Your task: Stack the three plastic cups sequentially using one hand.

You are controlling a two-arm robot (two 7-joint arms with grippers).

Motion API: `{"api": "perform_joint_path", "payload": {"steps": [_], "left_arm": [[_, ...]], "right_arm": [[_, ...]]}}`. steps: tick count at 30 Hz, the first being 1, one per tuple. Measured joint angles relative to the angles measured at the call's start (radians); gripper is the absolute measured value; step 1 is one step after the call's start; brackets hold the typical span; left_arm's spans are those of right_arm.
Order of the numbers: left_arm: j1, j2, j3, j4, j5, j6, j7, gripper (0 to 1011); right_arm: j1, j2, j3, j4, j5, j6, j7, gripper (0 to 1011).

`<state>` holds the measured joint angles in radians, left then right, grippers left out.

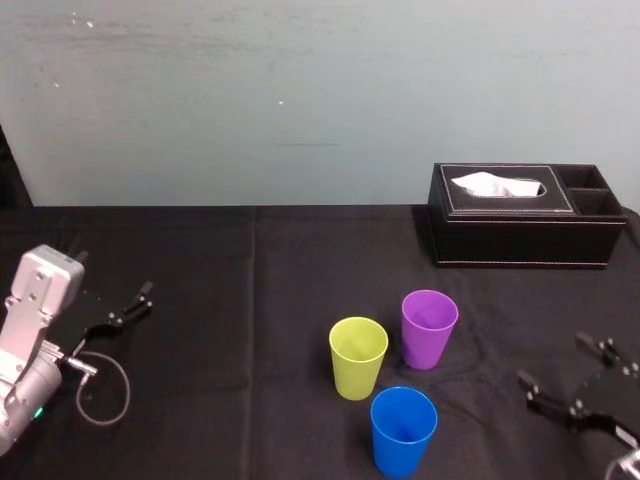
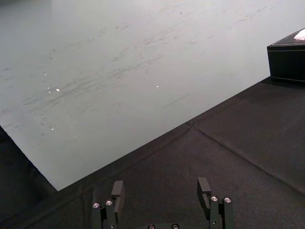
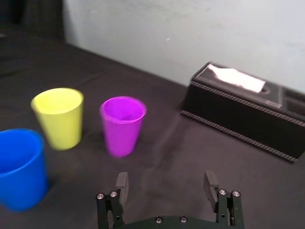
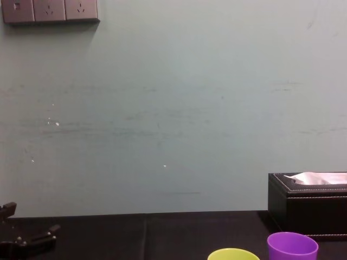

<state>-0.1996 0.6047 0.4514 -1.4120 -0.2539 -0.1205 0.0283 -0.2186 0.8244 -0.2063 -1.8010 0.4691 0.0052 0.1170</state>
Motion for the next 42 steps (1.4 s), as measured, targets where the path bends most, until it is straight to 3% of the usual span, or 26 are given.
{"api": "perform_joint_path", "payload": {"steps": [7,17,21,26,42], "left_arm": [[0.000,0.000,0.000,0.000,0.000,0.000,0.000,1000],[0.000,0.000,0.000,0.000,0.000,0.000,0.000,1000],[0.000,0.000,0.000,0.000,0.000,0.000,0.000,1000],[0.000,0.000,0.000,0.000,0.000,0.000,0.000,1000],[0.000,0.000,0.000,0.000,0.000,0.000,0.000,1000]], "right_arm": [[-0.092,0.065,0.037,-0.060,0.046,-0.011,0.116,1003],[-0.060,0.083,-0.016,-0.022,0.023,-0.076,0.301,1003],[-0.017,0.064,-0.057,0.010,-0.015,-0.107,0.376,1003],[0.013,0.037,-0.081,0.026,-0.042,-0.117,0.409,1003],[0.051,-0.069,-0.103,0.057,-0.062,-0.048,0.411,1003]]}}
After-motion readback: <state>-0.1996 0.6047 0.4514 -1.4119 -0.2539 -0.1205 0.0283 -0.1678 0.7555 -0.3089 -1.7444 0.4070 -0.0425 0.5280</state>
